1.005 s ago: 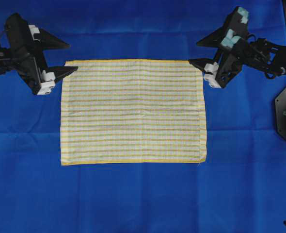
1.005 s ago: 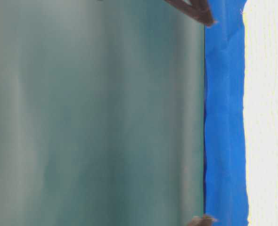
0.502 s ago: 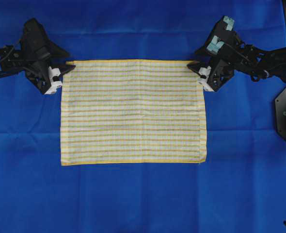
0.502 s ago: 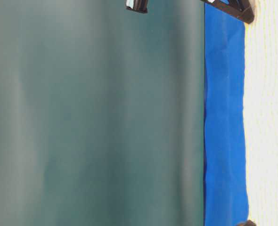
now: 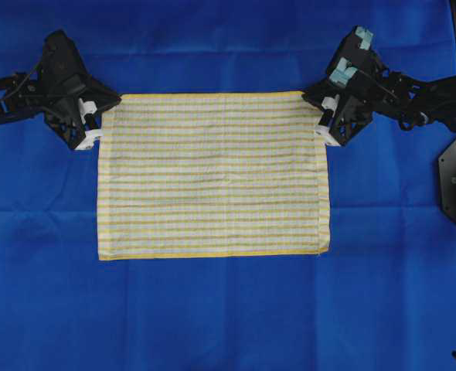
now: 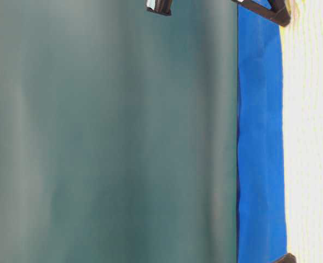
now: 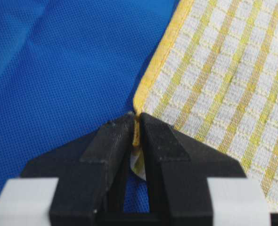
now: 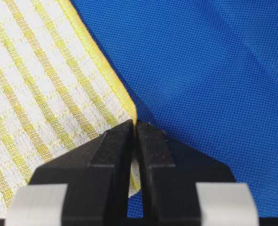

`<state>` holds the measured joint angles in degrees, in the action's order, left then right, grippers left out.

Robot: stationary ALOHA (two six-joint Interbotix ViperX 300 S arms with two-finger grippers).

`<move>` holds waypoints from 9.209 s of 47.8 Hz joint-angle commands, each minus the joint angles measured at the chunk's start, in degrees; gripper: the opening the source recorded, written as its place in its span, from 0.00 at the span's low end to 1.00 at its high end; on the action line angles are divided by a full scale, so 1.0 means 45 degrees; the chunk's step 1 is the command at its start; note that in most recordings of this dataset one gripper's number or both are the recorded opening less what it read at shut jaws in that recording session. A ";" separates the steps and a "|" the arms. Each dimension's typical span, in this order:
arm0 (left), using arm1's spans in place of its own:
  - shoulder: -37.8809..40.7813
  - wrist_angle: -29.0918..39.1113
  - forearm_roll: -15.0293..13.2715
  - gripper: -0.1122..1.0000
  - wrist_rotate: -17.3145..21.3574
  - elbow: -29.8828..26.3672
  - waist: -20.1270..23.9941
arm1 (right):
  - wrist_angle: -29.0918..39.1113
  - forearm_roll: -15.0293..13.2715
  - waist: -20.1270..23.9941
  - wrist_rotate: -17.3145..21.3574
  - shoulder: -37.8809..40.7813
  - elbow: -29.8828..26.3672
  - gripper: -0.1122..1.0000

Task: Fold the yellow towel.
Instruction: 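Lift the top corners and fold them down toward the bottom edge, then release the corners and raise both grippers to the folded edge, then grasp the folded strip's short ends and lift it off the table, then rotate the lifted strip to vertical, right gripper moving to the top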

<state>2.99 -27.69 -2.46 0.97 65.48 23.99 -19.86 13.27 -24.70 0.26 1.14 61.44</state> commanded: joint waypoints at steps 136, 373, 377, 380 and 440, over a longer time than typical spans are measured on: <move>-0.4199 0.3477 -0.0039 0.20 -0.3672 -0.0195 -0.8320 | 0.2441 0.4531 0.8945 -0.0020 -0.3945 0.0684 0.13; 0.0371 0.5508 0.0039 0.12 -0.0352 -1.0020 -0.8496 | 0.4004 0.0898 -0.1582 -0.2031 -0.1992 -0.4629 0.14; 0.0703 0.5527 0.0039 0.12 -0.0234 -1.0391 -0.8516 | 0.3945 0.0898 -0.1582 -0.2031 -0.1934 -0.4707 0.14; 0.0918 0.5527 0.0039 0.12 -0.0137 -1.0625 -0.8516 | 0.3906 0.0898 -0.1602 -0.2051 -0.1914 -0.4727 0.14; 0.2188 0.3340 -0.0117 0.12 0.0234 -0.9629 -0.8438 | 0.3906 0.0898 -0.1172 -0.1992 -0.0391 -0.5449 0.14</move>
<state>16.52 -10.28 -2.81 2.46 20.30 -12.13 -1.58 17.40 -30.23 -8.70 -2.81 40.78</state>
